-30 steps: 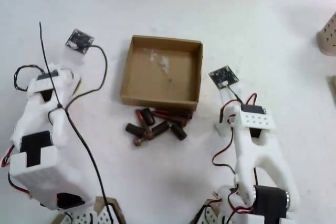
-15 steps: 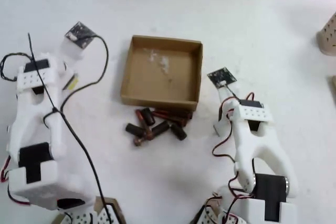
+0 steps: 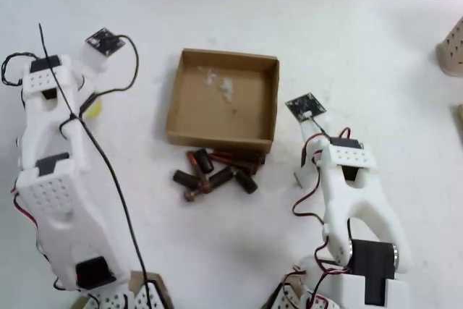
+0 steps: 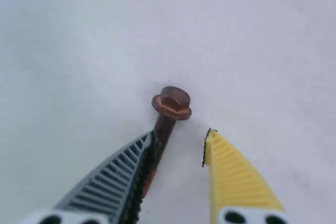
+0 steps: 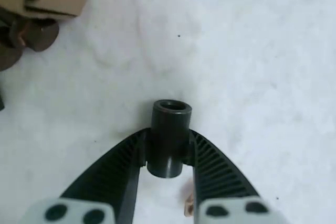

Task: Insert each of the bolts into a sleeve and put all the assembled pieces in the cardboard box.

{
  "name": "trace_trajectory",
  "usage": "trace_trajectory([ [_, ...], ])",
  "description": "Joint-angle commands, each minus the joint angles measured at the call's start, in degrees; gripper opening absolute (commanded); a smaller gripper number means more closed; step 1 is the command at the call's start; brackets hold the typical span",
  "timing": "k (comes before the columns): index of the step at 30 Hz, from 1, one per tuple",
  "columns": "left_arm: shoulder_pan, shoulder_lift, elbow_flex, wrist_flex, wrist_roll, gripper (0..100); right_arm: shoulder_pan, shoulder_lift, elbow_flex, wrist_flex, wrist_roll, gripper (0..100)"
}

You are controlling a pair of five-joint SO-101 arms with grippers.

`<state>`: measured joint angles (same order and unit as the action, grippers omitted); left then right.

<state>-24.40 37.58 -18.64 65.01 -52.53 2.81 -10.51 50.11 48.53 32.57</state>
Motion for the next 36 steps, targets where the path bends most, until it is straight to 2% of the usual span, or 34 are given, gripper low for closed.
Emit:
trace_trajectory([
  [1, -0.8, 4.6, -8.8, 0.4, -0.8, 18, 0.4, 0.0, -2.4, 0.2, 0.7, 1.8],
  [6, -0.8, 11.2, -14.5, 0.7, -0.4, 18, 0.2, 0.0, -2.4, 0.0, 0.7, 1.8],
  [8, -0.6, 12.7, -15.5, 1.1, -0.3, 14, 0.2, 0.0, -2.4, 0.0, 0.7, 1.8],
  [11, 1.2, 12.9, -16.0, 5.2, -0.3, 3, 0.2, 0.0, -2.4, 0.0, 0.7, 1.8],
  [14, 3.4, 12.4, -18.3, 13.7, 2.1, 3, 0.2, 0.0, -2.4, 0.0, 0.7, 1.8],
  [16, 4.9, 11.7, -21.2, 20.7, 9.4, 2, 0.2, 0.0, -2.4, 0.0, 0.7, 1.8],
  [19, 6.5, 11.1, -26.2, 26.9, 23.4, 2, 0.1, 0.0, -2.4, 0.0, 0.7, 1.8],
  [24, 5.8, 11.0, -33.8, 32.2, 51.0, 2, 0.1, 0.0, -2.4, 0.0, 0.5, 1.8],
  [28, 4.7, 11.0, -35.8, 35.3, 67.7, 2, 0.2, 0.0, -2.4, 0.0, 0.4, 1.8],
  [31, 4.2, 11.0, -35.4, 35.3, 71.0, 2, 0.3, 0.0, -2.4, 0.0, 0.4, 1.8],
  [36, 4.0, 9.5, -35.1, 35.1, 65.3, 2, 0.3, 0.0, -2.4, 0.0, 0.4, 1.8],
])
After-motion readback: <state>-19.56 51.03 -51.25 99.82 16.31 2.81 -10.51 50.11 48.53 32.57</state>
